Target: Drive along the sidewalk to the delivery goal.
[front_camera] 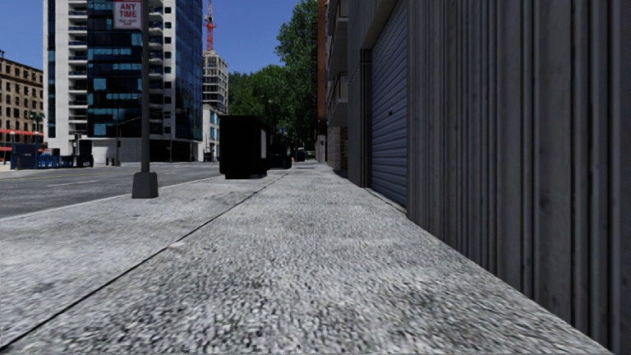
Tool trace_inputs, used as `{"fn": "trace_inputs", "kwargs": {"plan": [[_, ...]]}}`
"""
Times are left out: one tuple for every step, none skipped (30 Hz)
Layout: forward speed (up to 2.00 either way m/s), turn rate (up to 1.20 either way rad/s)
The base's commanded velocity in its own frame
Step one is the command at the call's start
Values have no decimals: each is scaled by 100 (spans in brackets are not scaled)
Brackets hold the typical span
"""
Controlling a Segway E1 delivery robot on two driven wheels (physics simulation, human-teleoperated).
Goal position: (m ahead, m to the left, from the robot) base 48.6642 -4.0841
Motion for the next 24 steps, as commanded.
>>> {"fn": "trace_inputs", "kwargs": {"plan": [[200,0],[200,0],[200,0],[200,0],[200,0],[200,0],[200,0],[200,0],[200,0],[200,0],[200,0],[200,0],[200,0],[200,0],[200,0],[200,0],[200,0],[200,0],[200,0],[200,0],[200,0],[200,0],[200,0],[200,0]]}}
